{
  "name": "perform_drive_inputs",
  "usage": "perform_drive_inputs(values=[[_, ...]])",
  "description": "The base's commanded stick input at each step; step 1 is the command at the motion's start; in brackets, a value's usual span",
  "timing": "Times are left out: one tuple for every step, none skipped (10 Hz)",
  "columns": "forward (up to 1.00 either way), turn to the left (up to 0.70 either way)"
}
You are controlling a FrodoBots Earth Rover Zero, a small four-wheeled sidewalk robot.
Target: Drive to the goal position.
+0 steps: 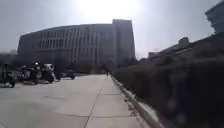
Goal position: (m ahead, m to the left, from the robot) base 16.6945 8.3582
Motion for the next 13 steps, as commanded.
perform_drive_inputs(values=[[1.0, 0.23], [1.0, 0.07], [1.0, 0.0], [1.0, 0.0], [1.0, 0.0], [1.0, 0.0], [1.0, 0.0], [1.0, 0.0], [1.0, 0.0], [1.0, 0.0], [1.0, 0.09], [1.0, 0.4], [1.0, 0.4]])
